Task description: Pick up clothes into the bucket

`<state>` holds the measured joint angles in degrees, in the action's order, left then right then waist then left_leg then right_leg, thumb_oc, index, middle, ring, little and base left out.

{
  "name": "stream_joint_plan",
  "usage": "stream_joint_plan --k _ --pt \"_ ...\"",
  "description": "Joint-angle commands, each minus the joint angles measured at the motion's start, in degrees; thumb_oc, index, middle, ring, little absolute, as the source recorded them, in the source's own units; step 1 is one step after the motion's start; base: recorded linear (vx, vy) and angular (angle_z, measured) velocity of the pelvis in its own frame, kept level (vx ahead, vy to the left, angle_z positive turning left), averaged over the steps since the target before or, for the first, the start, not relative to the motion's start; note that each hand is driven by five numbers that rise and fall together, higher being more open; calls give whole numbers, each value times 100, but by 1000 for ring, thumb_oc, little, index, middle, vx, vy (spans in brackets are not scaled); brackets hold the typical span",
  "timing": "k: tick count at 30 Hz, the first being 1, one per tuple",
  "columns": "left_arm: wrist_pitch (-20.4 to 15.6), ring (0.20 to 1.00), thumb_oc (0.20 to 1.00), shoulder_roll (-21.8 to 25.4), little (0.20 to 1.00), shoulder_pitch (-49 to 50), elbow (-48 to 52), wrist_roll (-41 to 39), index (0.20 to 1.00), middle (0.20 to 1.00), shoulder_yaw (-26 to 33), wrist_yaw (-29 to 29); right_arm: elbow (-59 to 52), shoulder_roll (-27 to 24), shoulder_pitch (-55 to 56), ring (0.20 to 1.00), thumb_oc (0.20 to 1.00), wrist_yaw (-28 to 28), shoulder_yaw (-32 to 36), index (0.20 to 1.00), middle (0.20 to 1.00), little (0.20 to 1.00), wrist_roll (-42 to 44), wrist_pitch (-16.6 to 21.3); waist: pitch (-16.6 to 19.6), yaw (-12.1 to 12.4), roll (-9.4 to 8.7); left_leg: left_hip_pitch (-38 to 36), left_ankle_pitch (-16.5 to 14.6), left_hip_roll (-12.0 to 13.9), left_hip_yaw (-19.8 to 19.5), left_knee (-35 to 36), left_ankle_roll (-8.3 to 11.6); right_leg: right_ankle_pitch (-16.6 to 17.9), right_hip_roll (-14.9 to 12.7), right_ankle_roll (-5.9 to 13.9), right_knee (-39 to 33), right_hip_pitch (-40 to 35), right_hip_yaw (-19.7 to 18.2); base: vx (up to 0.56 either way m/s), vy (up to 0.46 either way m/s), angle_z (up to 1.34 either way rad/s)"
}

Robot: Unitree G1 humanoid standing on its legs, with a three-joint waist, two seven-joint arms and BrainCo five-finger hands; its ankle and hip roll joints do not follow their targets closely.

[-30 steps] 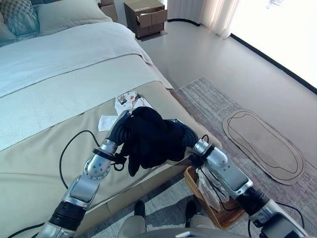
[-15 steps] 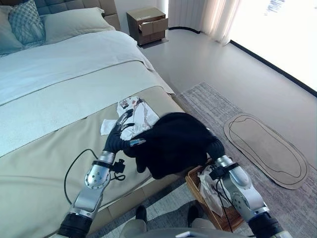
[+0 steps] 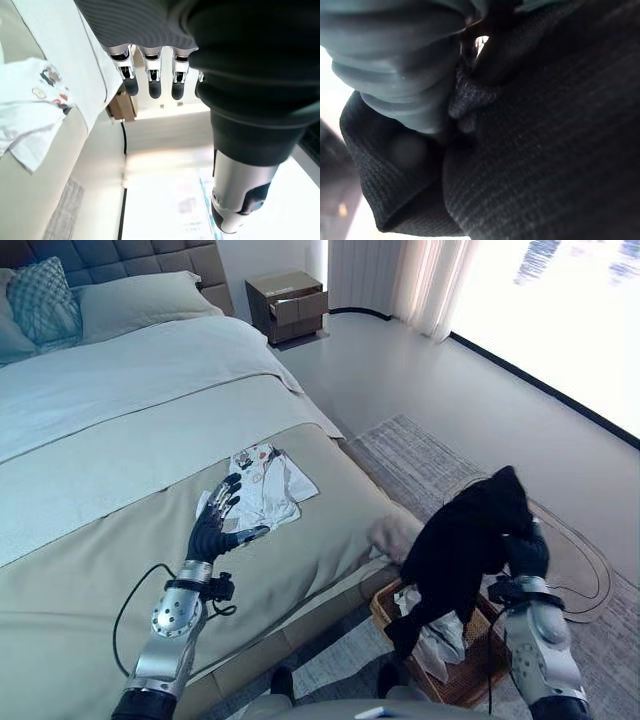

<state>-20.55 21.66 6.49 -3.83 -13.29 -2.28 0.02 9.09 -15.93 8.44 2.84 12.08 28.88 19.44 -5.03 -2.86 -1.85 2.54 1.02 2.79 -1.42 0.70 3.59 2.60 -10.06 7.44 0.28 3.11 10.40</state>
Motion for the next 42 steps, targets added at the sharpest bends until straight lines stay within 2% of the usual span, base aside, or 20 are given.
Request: stream_joint_plan --k 1,6,18,29,34,42 --pt "-386 1000 1000 118 1000 -78 219 -233 1000 1000 350 41 -367 -31 -329 200 200 276 504 200 200 200 145 762 64 -101 -268 204 -176 52 218 -295 -87 49 -204 247 222 83 -87 5 -17 -3" --pt "-441 1000 1000 15 1000 -61 264 -276 1000 1000 442 97 -342 -69 -326 200 200 572 937 200 200 200 65 910 55 -172 -272 214 -200 56 254 -312 -95 39 -185 243 237 122 -156 -1 -9 -7" --pt "-504 1000 1000 -30 1000 -110 247 -305 1000 1000 473 161 346 -284 -514 200 200 1010 1367 200 200 200 69 1039 36 -257 -237 218 -257 83 337 -355 -105 29 -164 241 254 179 -250 1 -10 -5" --pt "-474 1000 1000 -20 1000 -203 300 -286 1000 1000 291 117 -405 -645 -914 200 200 1044 1546 200 200 200 39 1123 51 -241 -267 225 -263 94 372 -364 -89 46 -143 242 222 185 -289 2 -7 -3" --pt "-457 1000 1000 -5 1000 -208 334 -274 1000 1000 326 120 -755 -660 -941 200 200 967 1545 200 200 200 35 1103 23 -234 -312 266 -215 86 367 -397 -97 96 -143 229 236 210 -284 1 -3 0" --pt "-451 1000 1000 -19 1000 -175 341 -286 1000 1000 368 151 -656 -558 -856 200 200 919 1409 200 200 200 69 1030 -8 -227 -315 245 -287 88 357 -401 -103 36 -134 234 268 209 -297 8 -2 0"
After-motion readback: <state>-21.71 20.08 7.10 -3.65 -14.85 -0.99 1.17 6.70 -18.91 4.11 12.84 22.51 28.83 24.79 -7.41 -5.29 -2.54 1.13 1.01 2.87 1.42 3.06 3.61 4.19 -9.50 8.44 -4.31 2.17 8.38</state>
